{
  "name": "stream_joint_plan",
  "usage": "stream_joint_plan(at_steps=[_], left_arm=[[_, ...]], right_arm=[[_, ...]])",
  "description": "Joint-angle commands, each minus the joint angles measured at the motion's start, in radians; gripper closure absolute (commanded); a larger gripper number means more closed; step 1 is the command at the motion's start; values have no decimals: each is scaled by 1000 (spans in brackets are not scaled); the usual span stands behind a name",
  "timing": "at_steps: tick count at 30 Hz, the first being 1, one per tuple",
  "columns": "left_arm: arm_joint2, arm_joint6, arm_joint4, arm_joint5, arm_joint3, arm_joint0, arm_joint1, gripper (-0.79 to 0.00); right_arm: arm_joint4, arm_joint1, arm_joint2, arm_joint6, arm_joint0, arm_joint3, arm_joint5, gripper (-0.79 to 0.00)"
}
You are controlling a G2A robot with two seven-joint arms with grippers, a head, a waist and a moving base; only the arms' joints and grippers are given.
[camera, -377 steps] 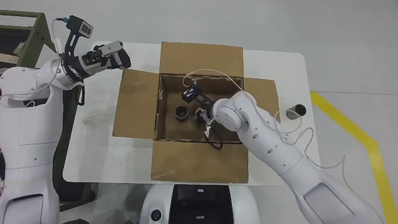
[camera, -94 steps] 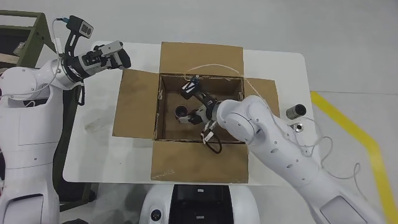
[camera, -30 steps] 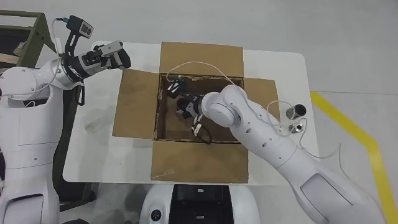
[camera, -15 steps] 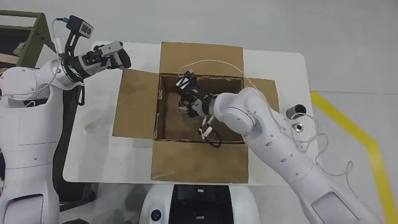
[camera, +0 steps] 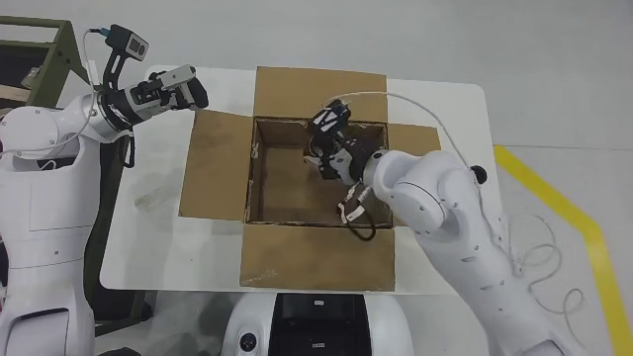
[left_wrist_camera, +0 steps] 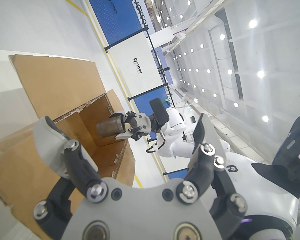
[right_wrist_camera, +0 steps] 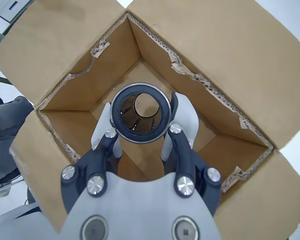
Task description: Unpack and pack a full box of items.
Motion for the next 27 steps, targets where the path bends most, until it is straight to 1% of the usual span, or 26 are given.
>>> stream_joint_plan(at_steps=[1,10,20,27], left_arm=[[0,0,0,0,0,0,0,-785],[0,0,0,0,0,0,0,-785],[0,0,0,0,0,0,0,-785],[0,0,0,0,0,0,0,-785]], right_arm=[[7,5,27,-1,-19,-23,4,0],[-21,31,151,52,-130,-186,52,0],[-38,57,299,31,-296,-326,72,0],[-40,72,439,1,-437,-412,100,0]])
